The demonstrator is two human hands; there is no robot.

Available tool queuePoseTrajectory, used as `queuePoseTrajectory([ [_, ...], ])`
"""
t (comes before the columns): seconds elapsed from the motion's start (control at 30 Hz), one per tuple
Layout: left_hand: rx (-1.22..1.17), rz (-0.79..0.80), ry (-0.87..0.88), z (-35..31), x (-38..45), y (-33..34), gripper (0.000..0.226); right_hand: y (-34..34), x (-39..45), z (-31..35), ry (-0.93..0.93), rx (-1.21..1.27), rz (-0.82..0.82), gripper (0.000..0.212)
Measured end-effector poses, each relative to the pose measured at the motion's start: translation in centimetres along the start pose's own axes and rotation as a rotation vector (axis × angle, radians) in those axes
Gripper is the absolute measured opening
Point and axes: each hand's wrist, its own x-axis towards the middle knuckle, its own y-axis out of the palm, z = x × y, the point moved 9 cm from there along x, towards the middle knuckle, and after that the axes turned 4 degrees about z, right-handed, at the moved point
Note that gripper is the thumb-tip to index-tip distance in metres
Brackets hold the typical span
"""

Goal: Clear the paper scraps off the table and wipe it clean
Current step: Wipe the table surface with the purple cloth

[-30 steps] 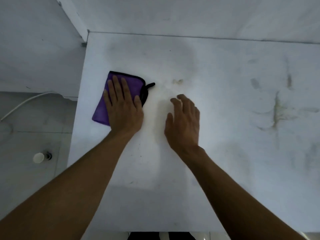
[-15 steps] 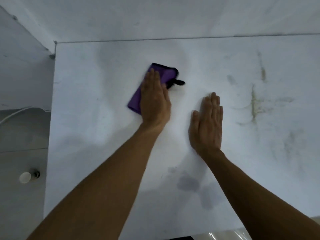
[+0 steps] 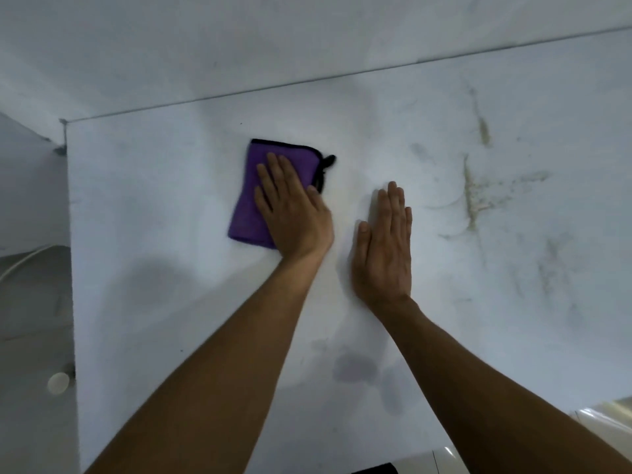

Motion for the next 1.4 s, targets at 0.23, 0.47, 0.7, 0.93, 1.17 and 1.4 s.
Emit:
queuePoseTrajectory([
  [0.23, 0.057, -0.206, 0.199, 5.0, 2.5, -6.7, 0.025, -0.7, -0.2, -0.1, 0.001, 0.083, -0.033, 0.051],
  [0.47, -0.213, -0.076, -0.024, 8.2, 0.0, -3.0, 0.058, -3.0, -1.1, -0.5, -0.015, 0.060, -0.077, 0.050],
  [0.7, -0.528, 0.011, 0.146, -8.6, -4.5, 2.1, 0.050, -6.2, -4.5, -7.2, 0.098, -0.049, -0.108, 0.051],
  [0.93, -0.648, -0.175, 0.036, -7.0, -3.0, -2.4, 0.051, -7.3, -6.3, -9.1, 0.114, -0.149, -0.034, 0.054],
  [1.17, -0.407, -0.037, -0.045, -6.8, -5.4, 3.2, 0.052, -10.2, -7.1, -11.1, 0.109, -0.038, -0.007, 0.052],
  [1.4, -0.866, 0.250, -0.032, -20.2, -7.9, 1.6, 0.024, -15.6, -6.2, -13.3, 0.128, 0.224, -0.140, 0.038],
])
